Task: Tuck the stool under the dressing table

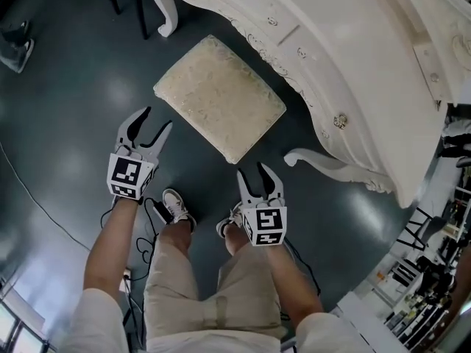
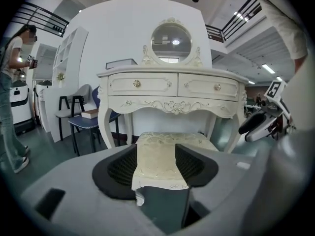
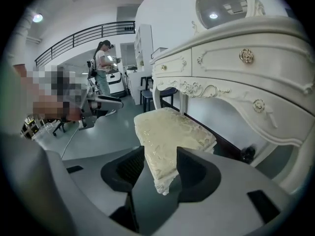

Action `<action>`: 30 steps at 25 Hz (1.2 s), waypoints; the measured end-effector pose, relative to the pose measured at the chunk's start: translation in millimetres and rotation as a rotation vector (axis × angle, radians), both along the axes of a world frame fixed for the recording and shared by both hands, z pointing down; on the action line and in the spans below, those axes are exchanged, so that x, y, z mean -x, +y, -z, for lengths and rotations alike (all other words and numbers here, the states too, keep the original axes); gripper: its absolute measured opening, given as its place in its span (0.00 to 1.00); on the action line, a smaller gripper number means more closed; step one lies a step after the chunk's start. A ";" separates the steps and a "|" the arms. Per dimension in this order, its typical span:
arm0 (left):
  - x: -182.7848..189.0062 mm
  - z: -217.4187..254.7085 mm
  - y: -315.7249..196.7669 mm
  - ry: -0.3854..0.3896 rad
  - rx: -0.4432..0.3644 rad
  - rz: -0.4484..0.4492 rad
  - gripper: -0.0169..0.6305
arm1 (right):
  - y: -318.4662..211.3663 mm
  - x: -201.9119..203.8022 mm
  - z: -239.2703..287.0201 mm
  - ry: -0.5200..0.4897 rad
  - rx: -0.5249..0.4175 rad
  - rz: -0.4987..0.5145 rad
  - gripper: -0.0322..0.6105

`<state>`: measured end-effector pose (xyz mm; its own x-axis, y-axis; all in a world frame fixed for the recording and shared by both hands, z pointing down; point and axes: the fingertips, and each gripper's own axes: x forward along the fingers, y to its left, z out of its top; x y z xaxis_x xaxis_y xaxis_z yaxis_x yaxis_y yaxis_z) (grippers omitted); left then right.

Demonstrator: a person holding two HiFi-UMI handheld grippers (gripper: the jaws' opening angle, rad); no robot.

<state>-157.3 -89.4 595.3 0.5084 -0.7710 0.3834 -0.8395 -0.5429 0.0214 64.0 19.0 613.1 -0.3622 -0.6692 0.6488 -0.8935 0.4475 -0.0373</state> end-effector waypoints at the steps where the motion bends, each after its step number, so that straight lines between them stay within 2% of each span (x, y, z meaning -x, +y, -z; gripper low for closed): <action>1: -0.3 -6.7 -1.6 -0.005 0.005 -0.007 0.39 | 1.2 0.4 -6.9 0.002 0.004 -0.004 0.35; 8: -4.8 -58.0 -9.2 -0.051 0.049 -0.060 0.40 | 4.8 3.6 -50.6 0.009 0.022 -0.035 0.36; 13: 2.2 -92.6 -17.6 -0.048 0.089 -0.024 0.40 | 1.1 7.1 -71.8 0.006 0.022 -0.064 0.36; 16: 2.7 -111.6 -21.8 -0.067 0.109 -0.032 0.41 | -0.1 3.2 -86.6 0.009 0.025 -0.102 0.36; 20: 6.5 -125.5 -27.9 -0.087 0.109 -0.037 0.42 | -1.5 -0.8 -99.4 0.006 0.034 -0.136 0.37; 25: 13.0 -136.7 -37.9 -0.108 0.116 -0.045 0.42 | 0.8 6.1 -113.8 0.018 0.049 -0.097 0.38; 30: 14.1 -144.1 -44.0 -0.115 0.113 -0.065 0.42 | -4.0 3.2 -124.5 0.018 0.062 -0.121 0.40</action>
